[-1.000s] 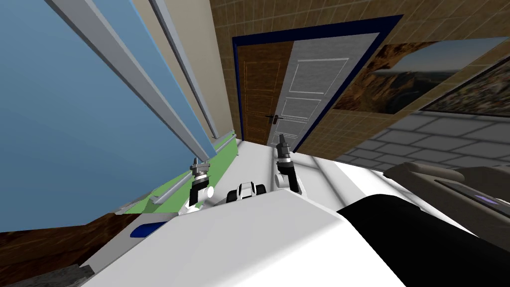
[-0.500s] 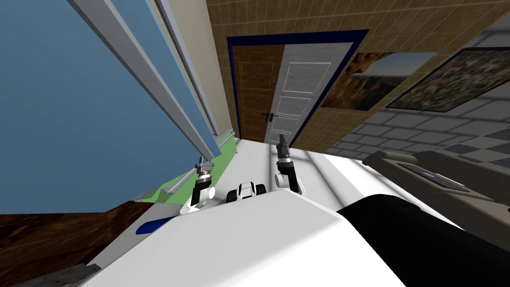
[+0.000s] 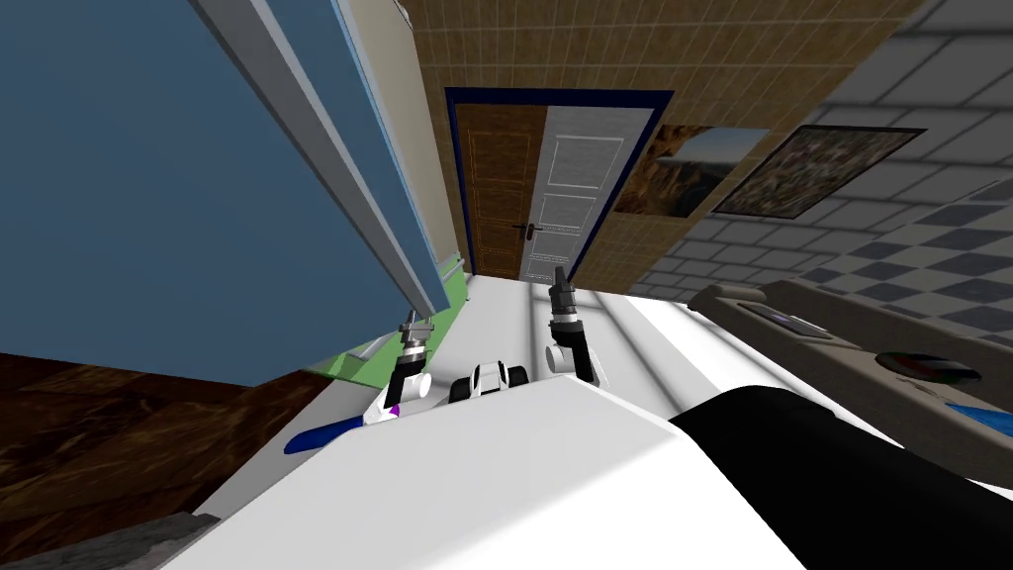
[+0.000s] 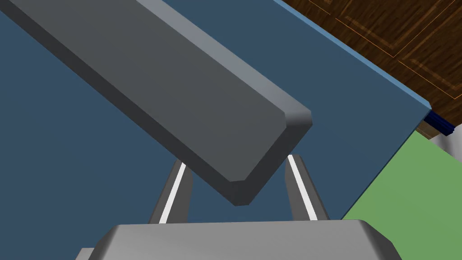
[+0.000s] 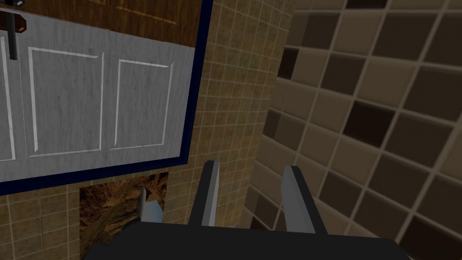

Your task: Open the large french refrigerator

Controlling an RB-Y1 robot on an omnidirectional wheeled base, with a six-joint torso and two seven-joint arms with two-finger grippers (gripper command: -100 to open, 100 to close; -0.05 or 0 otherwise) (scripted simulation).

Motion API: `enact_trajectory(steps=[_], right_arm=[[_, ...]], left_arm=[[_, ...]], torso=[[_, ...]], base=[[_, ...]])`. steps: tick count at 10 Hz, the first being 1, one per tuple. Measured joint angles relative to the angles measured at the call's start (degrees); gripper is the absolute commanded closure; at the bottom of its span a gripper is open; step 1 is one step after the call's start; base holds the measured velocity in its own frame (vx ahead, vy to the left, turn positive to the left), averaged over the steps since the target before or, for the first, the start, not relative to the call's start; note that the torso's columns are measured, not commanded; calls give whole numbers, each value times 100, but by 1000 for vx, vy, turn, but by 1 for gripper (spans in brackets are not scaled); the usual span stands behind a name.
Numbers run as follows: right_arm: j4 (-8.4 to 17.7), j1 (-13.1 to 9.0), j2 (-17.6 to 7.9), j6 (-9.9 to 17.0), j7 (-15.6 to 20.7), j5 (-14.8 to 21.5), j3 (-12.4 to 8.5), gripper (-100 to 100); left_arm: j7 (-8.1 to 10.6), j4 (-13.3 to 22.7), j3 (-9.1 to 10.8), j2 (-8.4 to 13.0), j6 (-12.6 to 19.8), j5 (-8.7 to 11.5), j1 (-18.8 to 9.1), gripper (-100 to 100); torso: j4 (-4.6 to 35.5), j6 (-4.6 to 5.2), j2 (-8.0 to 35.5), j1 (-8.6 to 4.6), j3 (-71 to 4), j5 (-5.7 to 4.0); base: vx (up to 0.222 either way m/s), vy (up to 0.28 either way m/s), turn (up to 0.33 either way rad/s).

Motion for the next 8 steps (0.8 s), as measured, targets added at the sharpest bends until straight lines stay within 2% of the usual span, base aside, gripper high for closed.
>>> enact_trajectory(steps=[1, 2, 7, 8], right_arm=[[0, 1, 0, 0, 0, 0, 0, 0], [-1, 0, -1, 0, 0, 0, -1, 0], [0, 0, -1, 0, 0, 0, -1, 0], [0, 0, -1, 0, 0, 0, -1, 0]], left_arm=[[4, 4, -19, -4, 16, -6, 20, 100], [76, -49, -101, 88, 4, -28, 55, 100], [487, -306, -676, 432, -125, -222, 221, 100], [556, -422, -770, 514, -93, -249, 285, -100]], torso=[[-2, -8, -21, 5, -13, -3], [-5, 15, 10, 27, 2, 11], [7, -6, 34, 12, 20, 5], [11, 0, 30, 0, 16, -1]], base=[[-129, 99, -136], [-198, 137, -158], [-194, 126, -128], [-106, 28, 6]])
